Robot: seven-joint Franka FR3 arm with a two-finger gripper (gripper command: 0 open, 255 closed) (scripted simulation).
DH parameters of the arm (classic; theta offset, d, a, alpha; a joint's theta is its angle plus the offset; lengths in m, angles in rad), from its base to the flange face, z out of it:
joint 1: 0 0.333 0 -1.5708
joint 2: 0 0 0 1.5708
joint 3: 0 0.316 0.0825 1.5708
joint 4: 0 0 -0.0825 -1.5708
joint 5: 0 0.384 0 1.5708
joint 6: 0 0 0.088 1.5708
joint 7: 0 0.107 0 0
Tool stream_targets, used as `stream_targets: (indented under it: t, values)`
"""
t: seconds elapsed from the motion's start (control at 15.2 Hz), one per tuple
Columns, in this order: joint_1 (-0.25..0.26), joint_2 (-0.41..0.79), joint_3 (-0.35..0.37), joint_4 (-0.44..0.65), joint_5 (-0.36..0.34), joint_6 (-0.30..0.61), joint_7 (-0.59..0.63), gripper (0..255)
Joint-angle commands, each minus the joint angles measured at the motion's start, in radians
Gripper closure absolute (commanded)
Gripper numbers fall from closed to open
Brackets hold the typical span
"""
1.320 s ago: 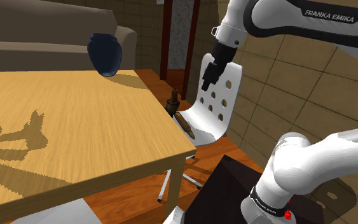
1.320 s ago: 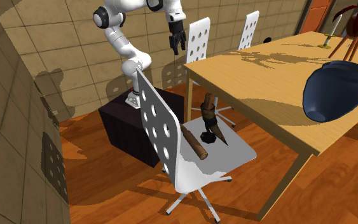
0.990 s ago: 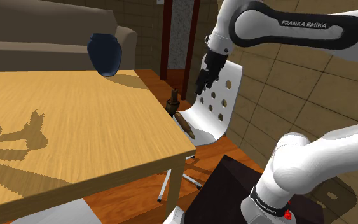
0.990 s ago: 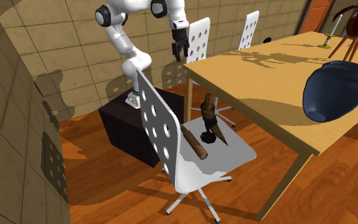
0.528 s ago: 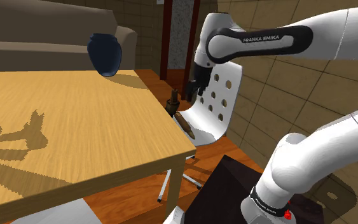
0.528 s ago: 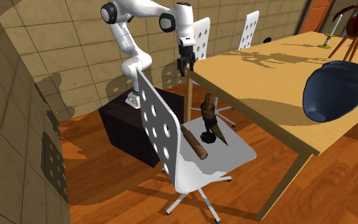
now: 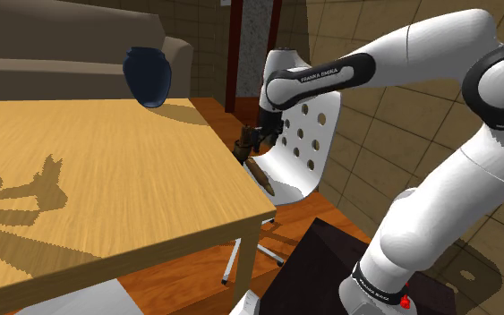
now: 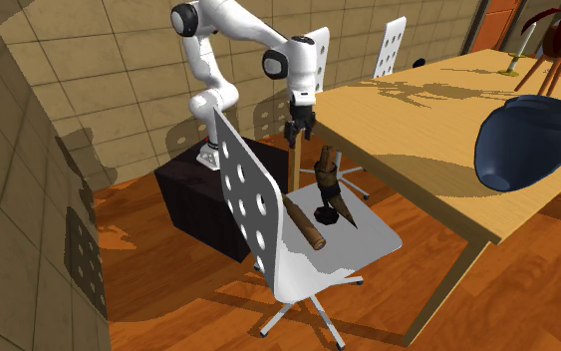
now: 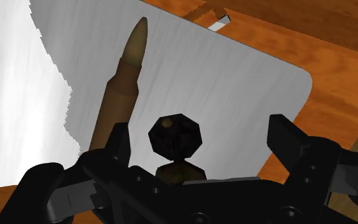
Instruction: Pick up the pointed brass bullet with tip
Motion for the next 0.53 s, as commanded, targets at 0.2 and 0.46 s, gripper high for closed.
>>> stream_targets:
  t: [0.2, 0.46]
  values:
    - [-0.028, 0.176, -0.023, 0.07, -0.018, 0.073, 0.032, 0]
    - [-0.05, 0.315, -0.043, 0.137, -0.026, 0.119, 0.055, 0]
